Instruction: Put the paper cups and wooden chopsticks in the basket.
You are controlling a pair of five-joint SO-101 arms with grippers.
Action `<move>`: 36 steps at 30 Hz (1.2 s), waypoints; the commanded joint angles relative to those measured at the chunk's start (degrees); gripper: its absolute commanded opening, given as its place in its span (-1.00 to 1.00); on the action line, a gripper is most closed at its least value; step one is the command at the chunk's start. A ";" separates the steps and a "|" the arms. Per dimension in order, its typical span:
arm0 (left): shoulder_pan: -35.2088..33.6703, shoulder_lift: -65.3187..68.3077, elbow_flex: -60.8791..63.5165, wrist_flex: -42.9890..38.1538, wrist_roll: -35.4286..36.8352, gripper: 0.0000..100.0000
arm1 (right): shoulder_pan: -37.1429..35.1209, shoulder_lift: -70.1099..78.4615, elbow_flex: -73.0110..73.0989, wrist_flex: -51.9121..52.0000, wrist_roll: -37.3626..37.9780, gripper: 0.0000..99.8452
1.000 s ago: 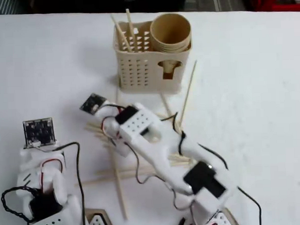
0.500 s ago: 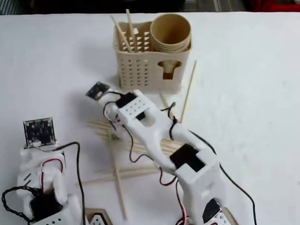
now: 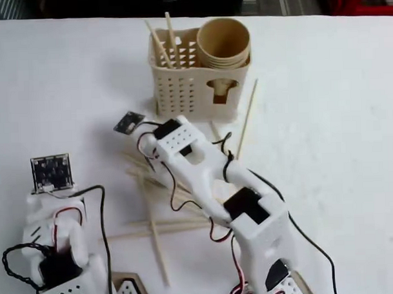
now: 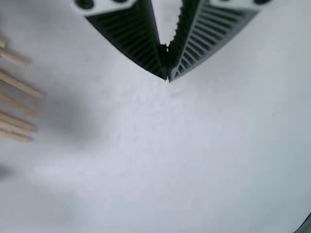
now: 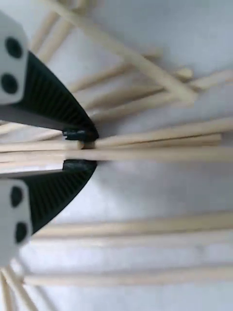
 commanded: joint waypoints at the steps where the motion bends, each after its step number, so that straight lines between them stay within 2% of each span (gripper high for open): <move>1: -0.31 -0.66 -0.26 -1.41 0.44 -0.94 | 0.31 -6.73 -0.97 3.12 0.44 -0.97; 19: -0.31 -0.66 -0.26 -1.41 0.44 -0.94 | 0.31 -35.12 -2.11 6.90 0.09 -0.97; 22: -0.31 -0.66 -0.26 -1.41 0.44 -0.94 | 0.40 -39.16 -5.89 6.99 -0.44 -0.97; 30: -0.31 -0.66 -0.26 -1.41 0.44 -0.94 | 3.21 -41.89 -24.62 6.64 -8.00 -0.97; 36: -0.31 -0.66 -0.26 -1.41 0.44 -0.94 | 5.85 -41.89 -34.90 -2.15 -11.87 -0.97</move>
